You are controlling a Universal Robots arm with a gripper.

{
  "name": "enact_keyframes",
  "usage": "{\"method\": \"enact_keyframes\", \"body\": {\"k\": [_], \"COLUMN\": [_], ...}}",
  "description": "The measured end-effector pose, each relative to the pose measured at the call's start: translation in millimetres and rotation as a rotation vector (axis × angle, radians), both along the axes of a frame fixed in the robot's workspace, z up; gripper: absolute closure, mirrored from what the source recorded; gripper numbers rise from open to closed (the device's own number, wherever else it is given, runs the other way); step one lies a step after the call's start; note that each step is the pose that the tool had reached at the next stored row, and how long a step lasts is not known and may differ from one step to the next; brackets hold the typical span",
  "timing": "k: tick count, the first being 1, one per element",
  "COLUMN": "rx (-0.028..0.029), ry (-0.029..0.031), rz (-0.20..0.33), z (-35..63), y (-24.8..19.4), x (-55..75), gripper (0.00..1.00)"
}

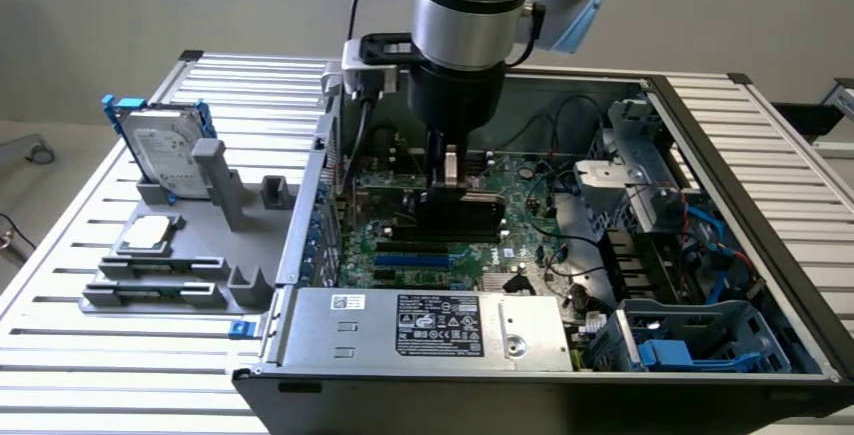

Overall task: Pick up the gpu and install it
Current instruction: 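Insert the gpu into the slot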

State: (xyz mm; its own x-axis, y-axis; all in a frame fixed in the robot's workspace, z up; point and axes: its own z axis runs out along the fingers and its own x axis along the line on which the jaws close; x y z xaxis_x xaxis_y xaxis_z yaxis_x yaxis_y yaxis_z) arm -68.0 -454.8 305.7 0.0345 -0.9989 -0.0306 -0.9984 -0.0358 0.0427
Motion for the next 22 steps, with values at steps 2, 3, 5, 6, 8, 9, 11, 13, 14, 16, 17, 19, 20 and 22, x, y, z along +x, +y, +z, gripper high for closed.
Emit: {"method": "enact_keyframes", "body": {"k": [2, 3, 5, 6, 8, 9, 11, 13, 14, 16, 17, 19, 20, 22], "rx": [0.0001, 0.0003, 0.0006, 0.0007, 0.0009, 0.0007, 0.0007, 0.0007, 0.0011, 0.0023, 0.0027, 0.0031, 0.0031, 0.0029], "ry": [0.0000, 0.0000, 0.0000, 0.0000, -0.0008, -0.0014, -0.0018, -0.0019, -0.0018, -0.0023, -0.0025, -0.0024, -0.0024, -0.0023], "rz": [0.005, 0.007, 0.010, 0.011, 0.011, 0.011, 0.011, 0.011, 0.011, 0.011, 0.011, 0.011, 0.011, 0.011], "z": [-1.1, -1.6, -3.2, -4.3, -7.5, -9.0, -10.6, -10.9, -11.1, -12.0, -12.4, -13.6, -13.7, -14.0], "y": [-3.3, -5.0, -8.0, -9.1, -9.5, -9.6, -9.6, -9.6, -9.6, -9.6, -9.6, -9.5, -9.5, -9.5], "x": [-1.4, -2.1, -4.1, -5.7, -12.3, -15.2, -16.7, -16.7, -16.7, -16.7, -16.7, -16.8, -16.9, -17.0], "gripper": [0.74, 0.74, 0.74, 0.74, 0.74, 0.74, 0.74, 0.74, 0.74, 0.74, 0.74, 0.74, 0.74, 0.74]}}
